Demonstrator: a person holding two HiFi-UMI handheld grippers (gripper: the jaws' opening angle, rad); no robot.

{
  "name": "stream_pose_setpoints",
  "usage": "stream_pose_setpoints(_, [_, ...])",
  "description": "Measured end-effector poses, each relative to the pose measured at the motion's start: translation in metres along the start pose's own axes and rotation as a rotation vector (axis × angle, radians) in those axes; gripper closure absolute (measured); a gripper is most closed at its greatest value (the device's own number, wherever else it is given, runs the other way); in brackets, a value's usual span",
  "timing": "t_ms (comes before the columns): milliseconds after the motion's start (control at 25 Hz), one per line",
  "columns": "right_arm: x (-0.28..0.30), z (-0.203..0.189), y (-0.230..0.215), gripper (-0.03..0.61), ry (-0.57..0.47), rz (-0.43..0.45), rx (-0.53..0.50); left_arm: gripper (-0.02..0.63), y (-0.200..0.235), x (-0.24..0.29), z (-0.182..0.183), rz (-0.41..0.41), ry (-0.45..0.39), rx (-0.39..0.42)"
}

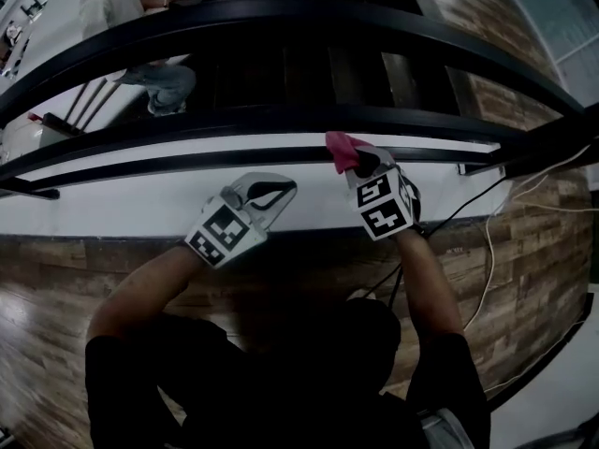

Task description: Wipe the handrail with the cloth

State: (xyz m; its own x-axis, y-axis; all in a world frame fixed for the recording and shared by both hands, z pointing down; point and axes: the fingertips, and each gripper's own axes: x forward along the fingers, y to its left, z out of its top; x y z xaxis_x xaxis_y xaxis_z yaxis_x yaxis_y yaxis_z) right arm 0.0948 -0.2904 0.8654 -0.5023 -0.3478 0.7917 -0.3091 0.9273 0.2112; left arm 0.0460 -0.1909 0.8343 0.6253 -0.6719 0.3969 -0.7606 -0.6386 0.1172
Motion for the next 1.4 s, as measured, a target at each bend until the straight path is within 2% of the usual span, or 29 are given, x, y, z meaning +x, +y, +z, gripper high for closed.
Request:
stream_pose_setpoints(200, [0.008,0.014,0.019,0.535,0.022,0.007,-0.03,0.614,0.012,-0.024,-0.009,0.008,-0.005,-0.001])
stream_pose_setpoints(400, [0.011,0.026,0.033,0.535,0.032,0.011,-0.014,0.614,0.02,-0.051,-0.012,0.001,-0.01,-0.003])
stream_pose_setpoints(760, [0.026,0.062,0.071,0.535,0.044,0.008,-0.052,0.614,0.041,-0.098,-0.022,0.001,-0.057,-0.057])
stream_pose_setpoints(920, [0.031,0.076,0.087,0.535,0.054,0.004,-0.075,0.614,0.051,-0.12,-0.028,0.017,-0.068,-0.069])
stream_pose_setpoints(1120, [0.039,0.093,0.111,0.535,0.05,0.024,-0.102,0.615,0.062,-0.146,-0.041,0.046,-0.065,-0.042])
stream_pose_setpoints(1400, [0.054,0.12,0.142,0.535,0.062,0.067,-0.171,0.615,0.08,-0.184,-0.057,0.102,-0.06,-0.062])
